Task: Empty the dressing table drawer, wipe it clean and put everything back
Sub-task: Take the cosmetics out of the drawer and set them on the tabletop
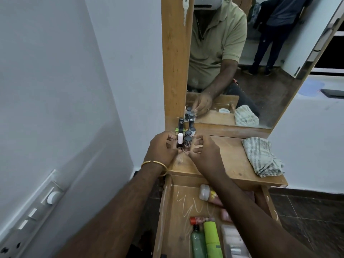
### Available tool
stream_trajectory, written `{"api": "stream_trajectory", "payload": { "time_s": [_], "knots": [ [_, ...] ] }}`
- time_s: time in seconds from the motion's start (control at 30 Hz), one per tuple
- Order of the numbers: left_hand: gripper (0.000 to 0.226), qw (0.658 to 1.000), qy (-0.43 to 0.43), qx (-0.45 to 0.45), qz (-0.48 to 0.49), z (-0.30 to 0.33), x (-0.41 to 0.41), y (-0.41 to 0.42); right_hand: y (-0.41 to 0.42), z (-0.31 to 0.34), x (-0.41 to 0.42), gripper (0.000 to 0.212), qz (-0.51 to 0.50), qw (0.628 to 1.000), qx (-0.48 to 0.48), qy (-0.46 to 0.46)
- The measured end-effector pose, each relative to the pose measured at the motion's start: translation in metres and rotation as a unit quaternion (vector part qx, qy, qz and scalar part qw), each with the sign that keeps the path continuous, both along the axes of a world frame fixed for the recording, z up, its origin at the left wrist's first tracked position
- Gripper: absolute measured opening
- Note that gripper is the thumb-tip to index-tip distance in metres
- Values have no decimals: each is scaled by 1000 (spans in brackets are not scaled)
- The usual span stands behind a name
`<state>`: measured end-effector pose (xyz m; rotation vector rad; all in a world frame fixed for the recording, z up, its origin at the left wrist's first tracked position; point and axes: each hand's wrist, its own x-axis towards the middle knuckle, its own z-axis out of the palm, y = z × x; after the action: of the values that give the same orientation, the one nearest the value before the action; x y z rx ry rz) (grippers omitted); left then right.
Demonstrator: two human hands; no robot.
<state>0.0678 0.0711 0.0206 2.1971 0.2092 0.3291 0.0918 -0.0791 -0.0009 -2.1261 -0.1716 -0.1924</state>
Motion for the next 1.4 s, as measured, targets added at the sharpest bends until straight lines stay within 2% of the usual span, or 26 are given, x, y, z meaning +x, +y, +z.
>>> {"api": "stream_trajectory", "payload": {
  "time_s": [0.17,0.33,0.43,0.53,0.63,0.7,0.93,1.07,1.17,1.33,1.4],
  "knots": [
    [41,992,-6,121,-29,36,-35,-10,-10,13,-24,76,13,999,-24,-15],
    [47,985,6,163,-64,46,-73,-14,-17,29,-56,94,42,994,-102,3],
    [54,986,28,157,-56,33,-91,-11,-19,31,-87,85,66,988,-140,-2],
    [68,989,42,138,-41,14,-111,-6,-19,17,-119,64,96,977,-191,12],
    [67,989,50,129,-49,4,-131,-6,-15,-2,-148,40,200,952,-209,96],
    [63,990,43,127,-51,3,-143,-8,-9,-11,-161,32,265,926,-233,137],
    [50,989,25,135,-52,-1,-157,-10,6,-24,-170,20,334,879,-287,180],
    [45,990,20,130,-46,0,-156,-8,11,-31,-169,19,342,860,-336,175],
    [38,992,13,116,-48,-2,-155,-6,11,-39,-170,20,337,862,-347,155],
    [19,993,23,97,-68,-9,-150,-6,2,-35,-163,20,300,886,-308,171],
    [19,992,16,95,-87,-14,-148,-5,-6,-24,-154,18,281,898,-301,155]
  ]
}}
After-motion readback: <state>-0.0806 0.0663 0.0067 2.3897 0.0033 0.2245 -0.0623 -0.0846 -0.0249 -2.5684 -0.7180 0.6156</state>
